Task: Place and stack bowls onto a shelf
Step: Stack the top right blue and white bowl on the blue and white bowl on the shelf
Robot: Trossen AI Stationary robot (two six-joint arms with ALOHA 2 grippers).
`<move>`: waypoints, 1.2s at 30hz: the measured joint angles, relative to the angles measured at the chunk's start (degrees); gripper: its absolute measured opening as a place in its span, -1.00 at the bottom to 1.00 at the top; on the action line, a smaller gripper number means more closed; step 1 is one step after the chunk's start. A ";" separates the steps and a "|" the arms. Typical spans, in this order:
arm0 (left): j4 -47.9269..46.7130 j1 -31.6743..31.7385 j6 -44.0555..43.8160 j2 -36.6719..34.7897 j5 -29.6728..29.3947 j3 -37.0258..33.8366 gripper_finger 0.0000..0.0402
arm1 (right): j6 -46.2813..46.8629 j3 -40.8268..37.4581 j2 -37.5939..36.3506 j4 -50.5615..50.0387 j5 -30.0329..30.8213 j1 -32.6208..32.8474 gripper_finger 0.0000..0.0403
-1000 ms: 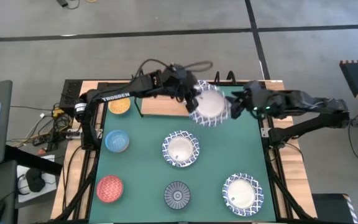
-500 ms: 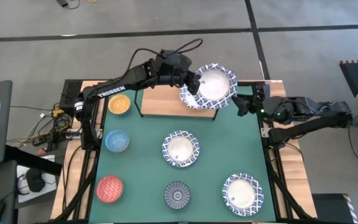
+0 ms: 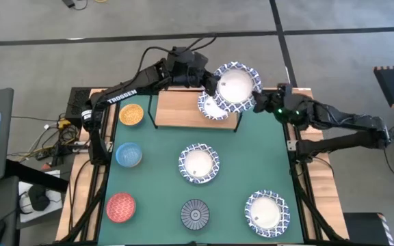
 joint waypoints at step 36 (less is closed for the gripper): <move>-27.35 12.23 21.97 -0.02 -4.51 -0.02 -0.09 | -23.80 38.50 52.11 -31.95 -14.13 -18.62 -0.64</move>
